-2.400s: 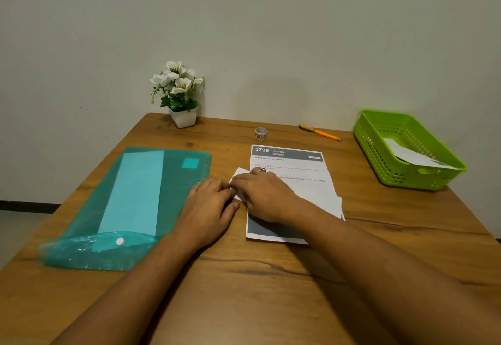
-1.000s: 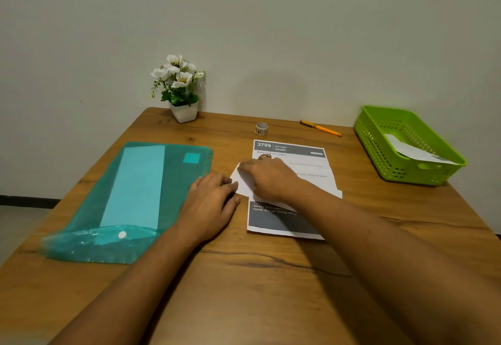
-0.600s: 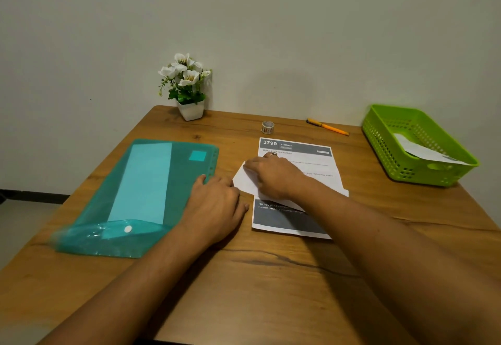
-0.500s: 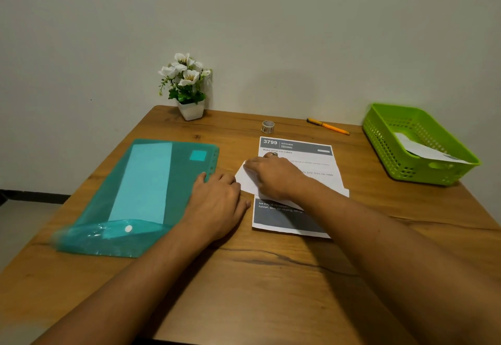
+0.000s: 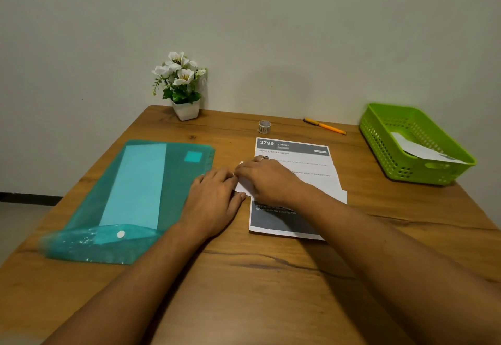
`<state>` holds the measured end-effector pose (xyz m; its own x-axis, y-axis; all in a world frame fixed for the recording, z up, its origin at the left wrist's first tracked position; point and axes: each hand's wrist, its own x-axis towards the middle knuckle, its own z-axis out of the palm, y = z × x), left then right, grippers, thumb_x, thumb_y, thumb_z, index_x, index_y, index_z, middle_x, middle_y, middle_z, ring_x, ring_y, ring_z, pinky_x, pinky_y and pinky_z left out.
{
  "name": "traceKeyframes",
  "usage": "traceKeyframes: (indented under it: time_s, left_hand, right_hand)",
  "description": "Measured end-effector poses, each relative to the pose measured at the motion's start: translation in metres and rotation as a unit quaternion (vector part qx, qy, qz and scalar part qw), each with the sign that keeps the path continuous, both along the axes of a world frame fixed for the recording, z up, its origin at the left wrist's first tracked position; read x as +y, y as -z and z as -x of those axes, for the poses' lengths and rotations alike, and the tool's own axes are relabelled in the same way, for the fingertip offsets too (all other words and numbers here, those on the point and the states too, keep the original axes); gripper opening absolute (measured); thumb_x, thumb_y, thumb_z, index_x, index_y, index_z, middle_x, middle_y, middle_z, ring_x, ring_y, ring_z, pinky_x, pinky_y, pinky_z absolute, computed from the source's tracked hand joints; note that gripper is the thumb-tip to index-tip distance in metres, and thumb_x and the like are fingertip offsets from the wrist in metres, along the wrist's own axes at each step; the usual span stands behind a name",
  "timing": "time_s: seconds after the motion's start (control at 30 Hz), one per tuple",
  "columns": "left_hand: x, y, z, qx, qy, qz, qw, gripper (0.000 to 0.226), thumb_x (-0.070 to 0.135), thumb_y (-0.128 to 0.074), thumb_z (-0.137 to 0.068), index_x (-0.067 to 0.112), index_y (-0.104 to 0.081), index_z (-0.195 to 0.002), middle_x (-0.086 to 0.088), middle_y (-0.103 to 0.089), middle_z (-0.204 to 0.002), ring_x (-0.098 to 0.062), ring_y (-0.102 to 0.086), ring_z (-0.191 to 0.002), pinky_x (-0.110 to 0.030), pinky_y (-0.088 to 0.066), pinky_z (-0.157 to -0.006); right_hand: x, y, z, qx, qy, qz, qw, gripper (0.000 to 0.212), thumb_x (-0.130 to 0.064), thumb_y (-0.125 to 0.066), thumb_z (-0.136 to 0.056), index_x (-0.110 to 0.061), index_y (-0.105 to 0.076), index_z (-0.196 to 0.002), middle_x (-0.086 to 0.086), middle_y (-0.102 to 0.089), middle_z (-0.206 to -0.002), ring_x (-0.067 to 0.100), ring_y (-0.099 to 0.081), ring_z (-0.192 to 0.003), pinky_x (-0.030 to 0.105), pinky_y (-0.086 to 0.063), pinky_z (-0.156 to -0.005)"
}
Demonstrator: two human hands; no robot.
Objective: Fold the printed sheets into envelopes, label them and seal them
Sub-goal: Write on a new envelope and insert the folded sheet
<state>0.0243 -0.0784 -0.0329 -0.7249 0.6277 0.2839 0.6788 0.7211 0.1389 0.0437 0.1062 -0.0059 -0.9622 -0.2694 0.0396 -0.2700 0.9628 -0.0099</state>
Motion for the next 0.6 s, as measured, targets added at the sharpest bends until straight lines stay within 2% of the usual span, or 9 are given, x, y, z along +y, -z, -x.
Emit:
traceKeyframes:
  time_s: [0.2,0.3,0.37,0.43,0.5,0.6]
  left_hand:
    - [-0.002,0.001,0.001,-0.004,-0.002,-0.003,1.000,0.043,0.051,-0.049,-0.100,0.022,-0.066,-0.128,0.004,-0.060,-0.126,-0.020,-0.054,-0.119,-0.043,-0.043,-0.100]
    - [-0.001,0.000,0.000,0.000,0.000,0.000,1.000,0.043,0.051,-0.050,-0.100,0.022,-0.066,-0.128,0.004,-0.060,-0.125,-0.019,-0.054,-0.118,-0.042,-0.042,-0.100]
    - [-0.001,-0.001,0.000,-0.001,0.001,-0.003,1.000,0.041,0.050,-0.051,-0.100,0.023,-0.065,-0.127,0.003,-0.060,-0.124,-0.019,-0.054,-0.117,-0.042,-0.043,-0.100]
    - [-0.001,-0.002,-0.001,-0.001,0.000,-0.006,1.000,0.040,0.049,-0.051,-0.099,0.023,-0.066,-0.126,0.003,-0.060,-0.123,-0.019,-0.054,-0.116,-0.043,-0.043,-0.100]
    - [0.000,-0.002,-0.002,0.001,0.000,-0.002,1.000,0.040,0.050,-0.051,-0.099,0.023,-0.067,-0.125,0.003,-0.060,-0.123,-0.019,-0.054,-0.116,-0.042,-0.043,-0.099]
    - [0.000,-0.002,-0.002,0.000,-0.001,0.010,1.000,0.044,0.050,-0.049,-0.100,0.022,-0.066,-0.128,0.003,-0.060,-0.123,-0.018,-0.054,-0.116,-0.041,-0.044,-0.099]
  right_hand:
    - [0.007,0.002,0.001,0.021,0.064,0.017,0.998,0.035,-0.026,-0.047,-0.100,-0.021,-0.059,-0.133,-0.001,-0.061,-0.137,0.029,-0.057,-0.118,0.050,-0.050,-0.094]
    - [0.000,0.001,0.003,0.021,0.066,-0.020,0.997,0.033,-0.031,-0.059,-0.095,-0.021,-0.061,-0.126,-0.001,-0.063,-0.132,0.029,-0.057,-0.116,0.049,-0.048,-0.094]
    - [-0.007,0.003,0.002,0.017,0.028,-0.017,0.999,0.038,-0.031,-0.064,-0.094,-0.022,-0.061,-0.130,-0.002,-0.064,-0.132,0.027,-0.055,-0.119,0.048,-0.049,-0.095]
    - [-0.009,0.006,-0.001,0.016,0.010,0.030,0.999,0.036,-0.029,-0.058,-0.098,-0.025,-0.060,-0.134,-0.004,-0.064,-0.134,0.026,-0.055,-0.120,0.048,-0.050,-0.096]
    - [-0.004,0.008,-0.003,0.016,0.027,0.056,0.998,0.036,-0.031,-0.048,-0.104,-0.026,-0.058,-0.138,-0.005,-0.061,-0.141,0.026,-0.055,-0.123,0.049,-0.048,-0.098]
    - [-0.002,0.009,-0.001,0.004,0.079,0.031,0.996,0.044,-0.034,-0.040,-0.108,-0.023,-0.047,-0.150,-0.001,-0.048,-0.157,0.030,-0.048,-0.135,0.052,-0.041,-0.108]
